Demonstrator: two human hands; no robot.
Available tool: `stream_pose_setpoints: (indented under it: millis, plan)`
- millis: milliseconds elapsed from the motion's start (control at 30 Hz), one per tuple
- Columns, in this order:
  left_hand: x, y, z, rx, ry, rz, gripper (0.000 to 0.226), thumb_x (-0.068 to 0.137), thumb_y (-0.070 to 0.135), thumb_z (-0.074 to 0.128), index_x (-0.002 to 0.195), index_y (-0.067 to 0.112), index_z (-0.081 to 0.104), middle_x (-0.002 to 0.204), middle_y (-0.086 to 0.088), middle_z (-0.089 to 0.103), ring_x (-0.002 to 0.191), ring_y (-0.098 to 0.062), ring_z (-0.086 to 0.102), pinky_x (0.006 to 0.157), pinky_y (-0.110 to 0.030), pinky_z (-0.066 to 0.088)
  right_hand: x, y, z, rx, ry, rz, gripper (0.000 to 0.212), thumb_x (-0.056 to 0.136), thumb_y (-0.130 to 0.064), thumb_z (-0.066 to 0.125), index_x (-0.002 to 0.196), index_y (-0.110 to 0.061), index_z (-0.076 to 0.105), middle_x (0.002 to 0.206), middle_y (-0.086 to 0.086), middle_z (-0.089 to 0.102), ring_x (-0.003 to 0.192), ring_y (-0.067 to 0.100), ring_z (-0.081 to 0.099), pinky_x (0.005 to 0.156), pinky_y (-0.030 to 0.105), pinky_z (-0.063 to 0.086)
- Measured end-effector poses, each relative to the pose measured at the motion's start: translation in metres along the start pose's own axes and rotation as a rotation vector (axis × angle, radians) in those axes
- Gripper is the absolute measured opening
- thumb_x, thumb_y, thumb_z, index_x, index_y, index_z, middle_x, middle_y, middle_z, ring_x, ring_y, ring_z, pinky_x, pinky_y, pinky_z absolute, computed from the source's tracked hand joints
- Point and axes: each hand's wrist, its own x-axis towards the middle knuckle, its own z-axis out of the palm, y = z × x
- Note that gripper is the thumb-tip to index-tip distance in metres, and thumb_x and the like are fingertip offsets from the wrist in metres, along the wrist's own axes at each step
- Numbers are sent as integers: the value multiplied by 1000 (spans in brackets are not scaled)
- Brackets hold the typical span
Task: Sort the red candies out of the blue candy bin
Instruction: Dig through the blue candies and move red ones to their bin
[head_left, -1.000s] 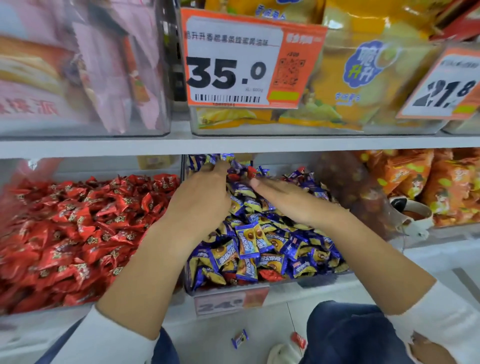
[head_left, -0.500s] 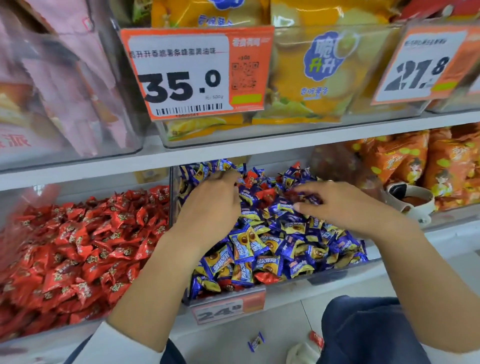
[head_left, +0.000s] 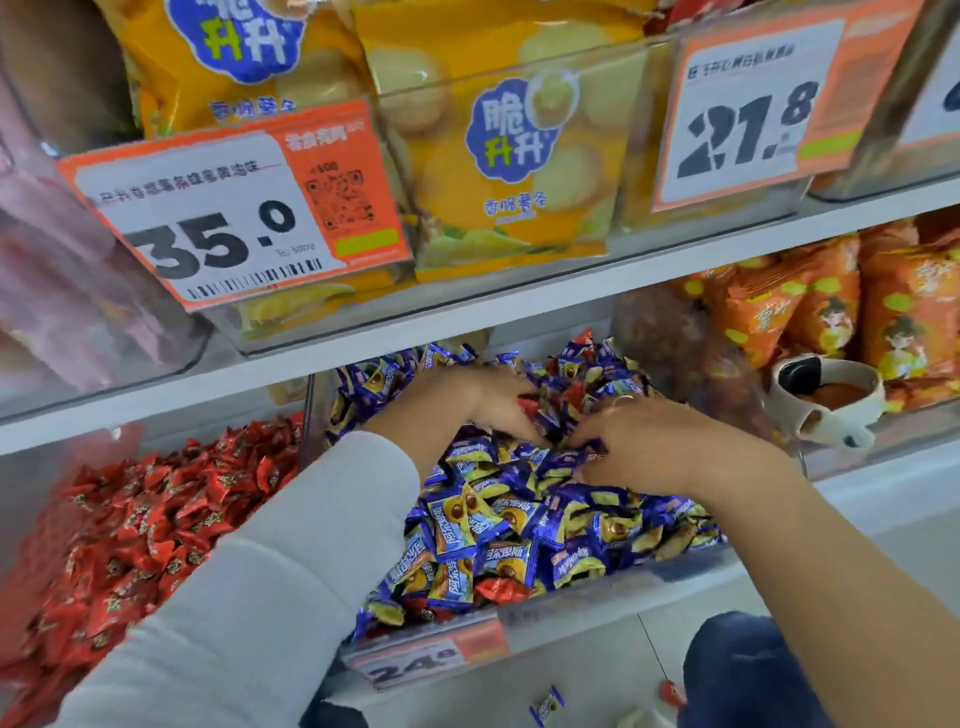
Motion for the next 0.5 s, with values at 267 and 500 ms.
stream_pose_setpoints:
  millis: [267, 500]
  plan:
    - [0, 12, 5, 84, 192, 60, 22, 83, 43, 58, 83, 20, 61, 83, -2, 62, 76, -22, 60, 61, -25, 44, 6, -2, 5, -89, -23, 41, 40, 96, -39, 44, 133, -24, 50, 132, 7, 49, 119, 27, 50, 91, 35, 43]
    - [-56, -8, 1, -78, 356, 147, 20, 72, 26, 72, 73, 24, 52, 72, 2, 57, 69, -16, 55, 56, -27, 38, 8, 0, 6, -91, -51, 52, 42, 97, -39, 43, 136, -24, 47, 135, 6, 49, 119, 26, 50, 88, 32, 43]
